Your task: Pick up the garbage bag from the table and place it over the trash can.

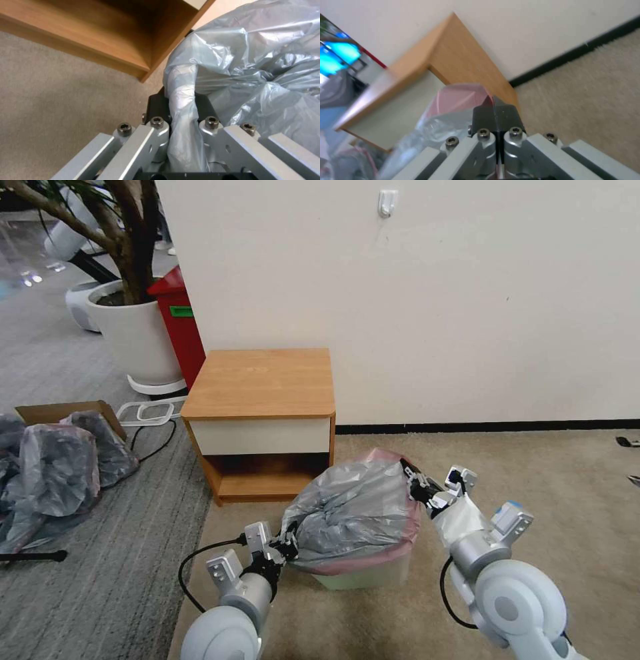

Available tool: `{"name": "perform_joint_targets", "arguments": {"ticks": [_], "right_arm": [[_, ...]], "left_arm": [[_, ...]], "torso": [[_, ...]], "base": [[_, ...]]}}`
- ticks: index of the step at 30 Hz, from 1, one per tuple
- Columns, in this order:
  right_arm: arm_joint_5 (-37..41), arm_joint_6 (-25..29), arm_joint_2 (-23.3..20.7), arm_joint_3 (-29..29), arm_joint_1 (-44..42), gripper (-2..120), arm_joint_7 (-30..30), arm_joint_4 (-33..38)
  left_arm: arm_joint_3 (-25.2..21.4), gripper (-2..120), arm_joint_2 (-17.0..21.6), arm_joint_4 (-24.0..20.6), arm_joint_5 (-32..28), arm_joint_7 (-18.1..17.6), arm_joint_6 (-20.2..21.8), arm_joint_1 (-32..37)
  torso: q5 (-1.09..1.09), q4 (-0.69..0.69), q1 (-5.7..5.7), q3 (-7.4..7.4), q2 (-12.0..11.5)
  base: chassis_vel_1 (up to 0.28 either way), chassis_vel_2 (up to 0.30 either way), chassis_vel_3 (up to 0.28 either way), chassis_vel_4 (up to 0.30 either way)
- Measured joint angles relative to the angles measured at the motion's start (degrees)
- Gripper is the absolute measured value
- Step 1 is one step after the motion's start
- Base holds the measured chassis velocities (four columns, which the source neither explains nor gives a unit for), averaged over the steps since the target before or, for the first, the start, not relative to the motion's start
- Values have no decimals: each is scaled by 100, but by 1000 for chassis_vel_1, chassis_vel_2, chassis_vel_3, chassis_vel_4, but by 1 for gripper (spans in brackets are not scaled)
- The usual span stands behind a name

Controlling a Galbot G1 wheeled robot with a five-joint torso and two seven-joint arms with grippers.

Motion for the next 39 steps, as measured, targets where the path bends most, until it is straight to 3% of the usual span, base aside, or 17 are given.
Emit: {"name": "perform_joint_targets", "arguments": {"ticks": [8,15,22,32,39], "right_arm": [[366,-406,-248,166,-105,0,264,-38],[526,-443,-256,247,-373,0,295,102],[518,-441,-112,232,-639,0,403,292],[441,-424,-1,211,-795,0,470,353],[-75,5,149,114,-750,0,-111,-77]], "left_arm": [[-75,6,8,-10,-71,239,-180,42],[-155,6,-32,40,-394,246,-223,-25],[-265,6,-94,57,-1021,-56,-223,-121],[-332,6,-105,140,-1465,-204,-223,-292],[-361,6,-89,95,-1850,-272,-213,-377]], "torso": [[0,0,0,0,0],[-1,0,0,0,0],[-1,0,0,0,0],[-2,0,0,0,0],[-1,0,0,0,0]], "base": [[0,0,0,0],[0,0,0,0],[0,0,0,0],[0,0,0,0],[0,0,0,0]]}}
